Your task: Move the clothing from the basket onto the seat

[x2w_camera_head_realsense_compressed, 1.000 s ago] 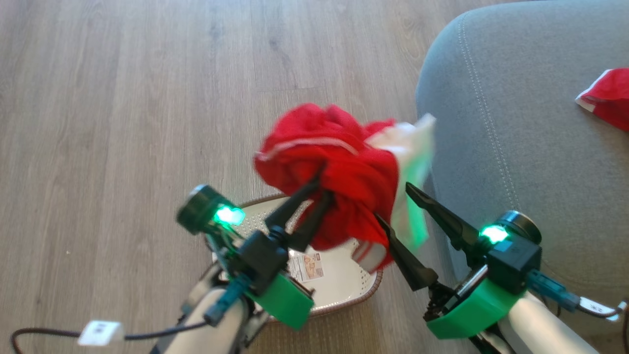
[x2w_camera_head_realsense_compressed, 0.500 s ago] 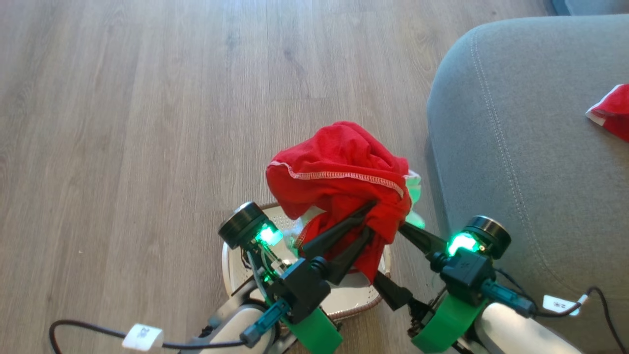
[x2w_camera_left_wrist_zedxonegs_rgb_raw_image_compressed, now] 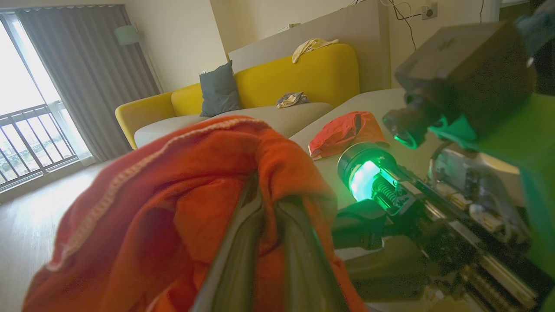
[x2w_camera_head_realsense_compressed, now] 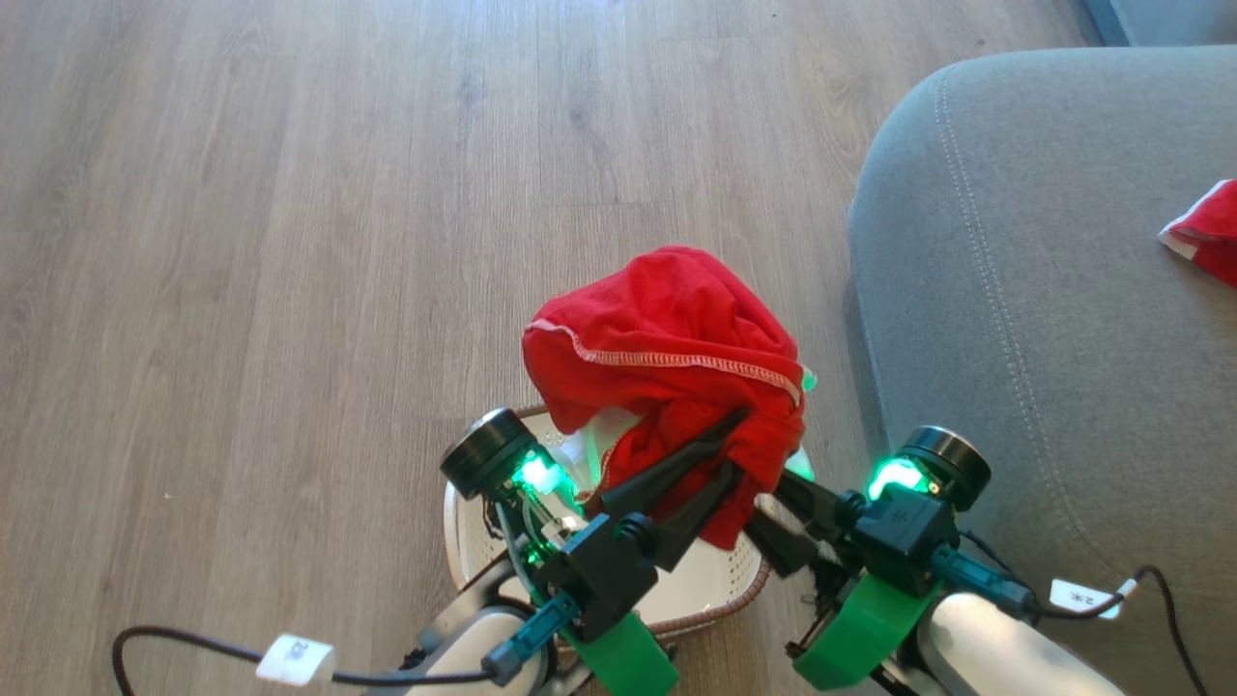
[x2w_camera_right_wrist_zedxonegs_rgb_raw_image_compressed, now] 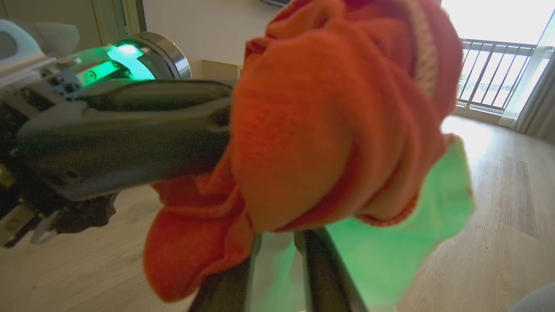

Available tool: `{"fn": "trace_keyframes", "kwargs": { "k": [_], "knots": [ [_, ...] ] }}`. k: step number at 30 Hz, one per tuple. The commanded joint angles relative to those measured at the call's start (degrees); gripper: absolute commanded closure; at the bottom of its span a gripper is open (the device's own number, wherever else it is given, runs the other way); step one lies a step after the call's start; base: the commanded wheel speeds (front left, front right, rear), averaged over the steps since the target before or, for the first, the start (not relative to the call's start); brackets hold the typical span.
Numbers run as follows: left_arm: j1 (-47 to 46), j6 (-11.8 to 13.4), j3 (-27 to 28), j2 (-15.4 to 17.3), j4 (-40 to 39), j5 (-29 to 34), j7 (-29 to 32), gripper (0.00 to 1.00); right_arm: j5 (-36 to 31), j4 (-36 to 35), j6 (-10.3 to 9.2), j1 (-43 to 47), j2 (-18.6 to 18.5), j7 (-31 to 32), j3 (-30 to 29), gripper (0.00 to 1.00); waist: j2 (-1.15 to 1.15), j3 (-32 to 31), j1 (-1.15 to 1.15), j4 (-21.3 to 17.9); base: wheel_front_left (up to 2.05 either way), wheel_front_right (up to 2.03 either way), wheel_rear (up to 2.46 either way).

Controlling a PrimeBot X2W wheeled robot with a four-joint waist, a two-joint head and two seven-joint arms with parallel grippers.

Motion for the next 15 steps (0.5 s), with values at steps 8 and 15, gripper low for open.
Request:
{"fn": "trace_keyframes", "kwargs": {
  "k": [8,15],
  "knots": [
    [-1.1,-0.2,2.1,-0.4,-1.8,-0.4,-0.3,1.0,0.1,-2.3,-0.01,0.8,2.9,-0.1,-4.2,1.0,0.0,0.2,0.0,0.3,0.0,0.0,0.0],
    [-1.0,-0.3,2.1,-0.5,-1.4,-0.5,-0.3,0.54,-1.1,-3.9,-0.01,2.1,4.5,-0.1,-6.6,1.0,0.0,0.2,0.0,0.6,0.0,0.0,0.0]
  ]
}}
